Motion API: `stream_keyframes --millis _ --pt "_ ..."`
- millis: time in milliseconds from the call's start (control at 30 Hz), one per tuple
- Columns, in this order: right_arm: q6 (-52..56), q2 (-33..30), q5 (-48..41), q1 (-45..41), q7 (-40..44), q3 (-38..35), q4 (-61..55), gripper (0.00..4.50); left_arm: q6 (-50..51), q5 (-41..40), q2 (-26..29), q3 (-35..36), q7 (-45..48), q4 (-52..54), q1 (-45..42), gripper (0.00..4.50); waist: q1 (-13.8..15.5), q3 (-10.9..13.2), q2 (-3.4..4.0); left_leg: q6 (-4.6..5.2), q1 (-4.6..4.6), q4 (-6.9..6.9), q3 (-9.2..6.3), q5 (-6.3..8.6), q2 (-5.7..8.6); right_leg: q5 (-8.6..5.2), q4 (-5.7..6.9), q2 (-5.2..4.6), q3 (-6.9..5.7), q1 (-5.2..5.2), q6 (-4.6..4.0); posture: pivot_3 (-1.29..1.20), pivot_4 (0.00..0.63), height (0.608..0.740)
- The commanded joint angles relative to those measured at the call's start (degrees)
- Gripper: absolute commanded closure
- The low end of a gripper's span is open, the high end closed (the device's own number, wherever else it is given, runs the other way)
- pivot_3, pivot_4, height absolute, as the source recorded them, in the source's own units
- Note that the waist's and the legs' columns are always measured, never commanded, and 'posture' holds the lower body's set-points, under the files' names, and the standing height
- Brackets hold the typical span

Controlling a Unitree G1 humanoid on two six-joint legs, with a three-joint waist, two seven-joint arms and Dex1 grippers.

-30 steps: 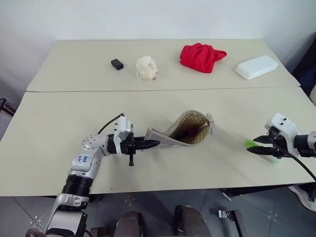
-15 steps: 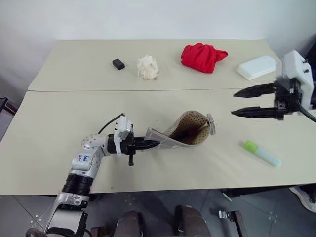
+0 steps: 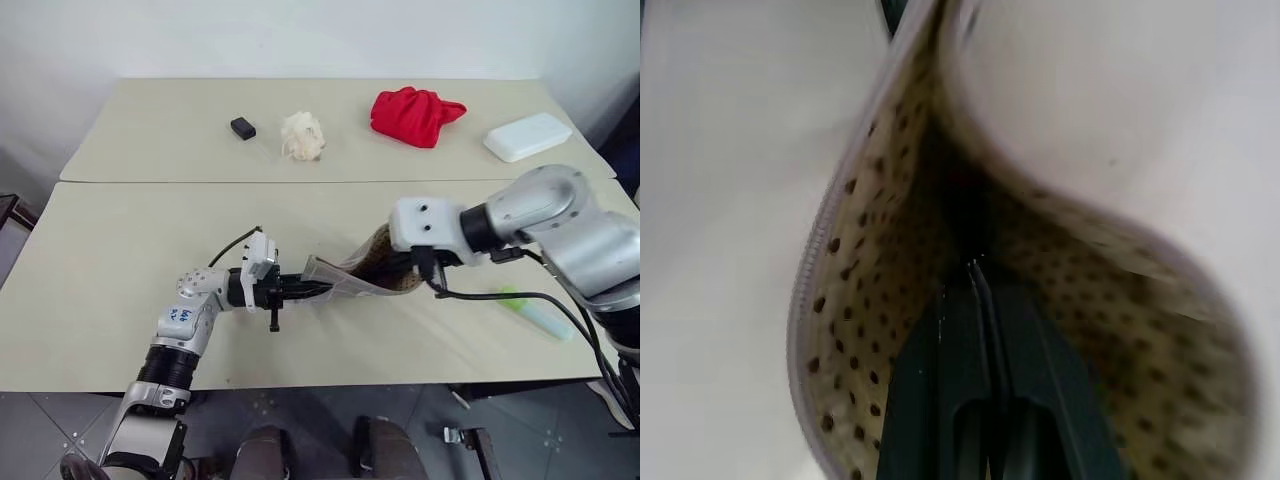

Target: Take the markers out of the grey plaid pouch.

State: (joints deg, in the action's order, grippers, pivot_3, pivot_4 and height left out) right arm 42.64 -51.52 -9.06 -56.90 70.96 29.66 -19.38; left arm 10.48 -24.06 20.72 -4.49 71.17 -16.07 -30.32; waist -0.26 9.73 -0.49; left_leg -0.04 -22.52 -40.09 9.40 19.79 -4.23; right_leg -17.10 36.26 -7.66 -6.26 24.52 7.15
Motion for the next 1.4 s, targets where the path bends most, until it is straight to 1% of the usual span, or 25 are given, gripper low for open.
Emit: stream_keyframes --millis 33,100,267,300,367,433,600,633,667,767,900,1067,1233,1400 --pt "-1.4 2.0 5.5 -2.8 -0.3 3.3 1.7 4.46 -0.9 0.4 -0.6 -0.3 0.0 0.3 -0.5 4.50 -0.1 0.0 0.00 0.00 0.01 0.00 0.00 0.00 0.00 0.00 0.02 0.01 0.00 0.00 0.00 0.00 0.150 0.740" --pt "-2.6 2.6 9.7 -3.2 -0.8 6.0 3.4 4.46 -1.0 0.4 -0.7 -0.4 0.0 0.2 -0.5 4.50 -0.1 0.0 0.00 0.00 0.00 0.01 0.00 0.00 0.00 0.00 0.01 0.02 0.00 0.00 0.00 0.00 0.150 0.740" --pt "-3.6 5.8 13.7 -3.5 -0.8 8.1 4.3 4.46 -1.2 0.3 -0.7 -0.3 -0.2 0.2 -0.3 4.50 -0.1 0.0 0.00 0.00 -0.02 0.01 0.01 0.00 0.00 0.00 -0.02 0.01 -0.02 0.00 0.00 0.00 0.150 0.740" --pt "-4.1 5.9 14.6 -3.4 -0.5 8.4 4.5 4.29 -1.0 0.2 -0.6 -0.3 -0.3 0.4 -0.3 4.50 -0.1 0.0 0.00 0.00 -0.03 0.01 0.01 0.00 0.00 0.00 0.00 0.01 -0.02 0.02 0.00 0.00 0.150 0.740" --pt "-5.5 5.3 16.2 -3.2 0.9 9.2 4.5 3.89 -0.8 0.0 -0.5 -0.2 -0.3 0.6 -0.2 4.50 -0.1 0.0 0.00 0.00 -0.03 0.01 0.01 0.00 0.00 0.00 -0.01 0.01 -0.02 0.01 0.00 0.00 0.150 0.740" --pt "-6.7 5.0 17.9 -2.6 1.0 8.9 4.4 3.31 -0.8 0.0 -0.4 -0.1 -0.4 0.7 -0.1 4.50 0.0 0.0 0.00 0.00 -0.03 0.00 0.01 0.00 0.00 0.00 -0.03 0.01 -0.02 0.00 0.00 0.00 0.150 0.740" --pt "-8.8 4.3 20.2 -1.9 1.3 6.6 2.2 1.61 -0.7 0.0 -0.2 0.1 -0.7 0.8 0.1 4.50 -0.2 0.0 0.00 0.00 -0.02 0.01 0.01 0.00 0.00 0.00 -0.02 0.01 -0.02 0.00 0.00 0.00 0.150 0.740" --pt "-8.7 4.1 20.2 -1.5 1.6 6.3 1.6 1.18 -0.7 0.0 -0.2 0.1 -0.7 0.8 0.2 4.50 -0.2 0.0 0.00 0.00 -0.02 0.01 0.01 0.00 0.00 0.00 -0.02 0.01 -0.02 0.01 0.00 0.00 0.150 0.740" --pt "-8.6 4.0 20.1 -1.2 1.9 6.1 1.2 0.97 -0.7 0.0 -0.2 0.1 -0.7 0.8 0.2 4.50 -0.1 0.0 0.00 0.00 -0.02 0.01 0.01 0.00 0.00 0.00 -0.02 0.01 -0.02 0.00 0.00 0.00 0.150 0.740" --pt "-8.4 4.0 19.9 0.6 3.0 5.9 0.7 0.02 -0.8 0.0 -0.2 0.1 -0.7 0.8 0.3 4.50 -0.2 0.0 0.00 0.00 -0.02 0.01 0.01 0.00 0.00 0.00 -0.02 0.01 -0.02 0.00 0.00 0.00 0.150 0.740" --pt "-9.6 6.5 20.7 1.8 1.7 6.3 3.8 0.02 -0.9 0.0 -0.4 0.0 -0.7 0.7 0.0 4.50 -0.2 0.0 0.00 0.00 -0.01 0.01 0.01 0.00 0.00 0.00 -0.02 0.02 -0.02 0.00 0.00 0.00 0.150 0.740" --pt "-11.5 8.9 22.7 1.2 1.7 7.2 8.7 0.02 -1.0 0.0 -0.4 0.1 -0.5 0.2 -0.2 4.50 -0.4 0.0 0.00 0.00 0.00 0.00 0.01 0.00 0.00 0.00 0.00 0.02 -0.02 -0.01 0.00 0.00 0.150 0.740" --pt "-18.5 10.6 29.8 -1.3 0.6 10.8 15.9 0.02 -0.9 -0.1 -0.7 -0.2 -0.5 0.1 -0.5 4.50 -1.1 0.0 0.00 -0.01 0.03 0.00 0.01 -0.01 0.00 0.00 0.03 0.02 -0.02 -0.03 0.00 0.00 0.150 0.740" --pt "-19.5 11.7 32.1 -0.7 3.2 11.4 18.3 0.02 -0.8 -0.3 -0.7 0.0 -0.3 -0.2 -1.0 4.50 -1.4 0.0 0.00 -0.02 0.06 0.01 0.01 -0.01 -0.01 0.00 0.05 0.02 -0.02 -0.04 0.00 0.00 0.150 0.740"
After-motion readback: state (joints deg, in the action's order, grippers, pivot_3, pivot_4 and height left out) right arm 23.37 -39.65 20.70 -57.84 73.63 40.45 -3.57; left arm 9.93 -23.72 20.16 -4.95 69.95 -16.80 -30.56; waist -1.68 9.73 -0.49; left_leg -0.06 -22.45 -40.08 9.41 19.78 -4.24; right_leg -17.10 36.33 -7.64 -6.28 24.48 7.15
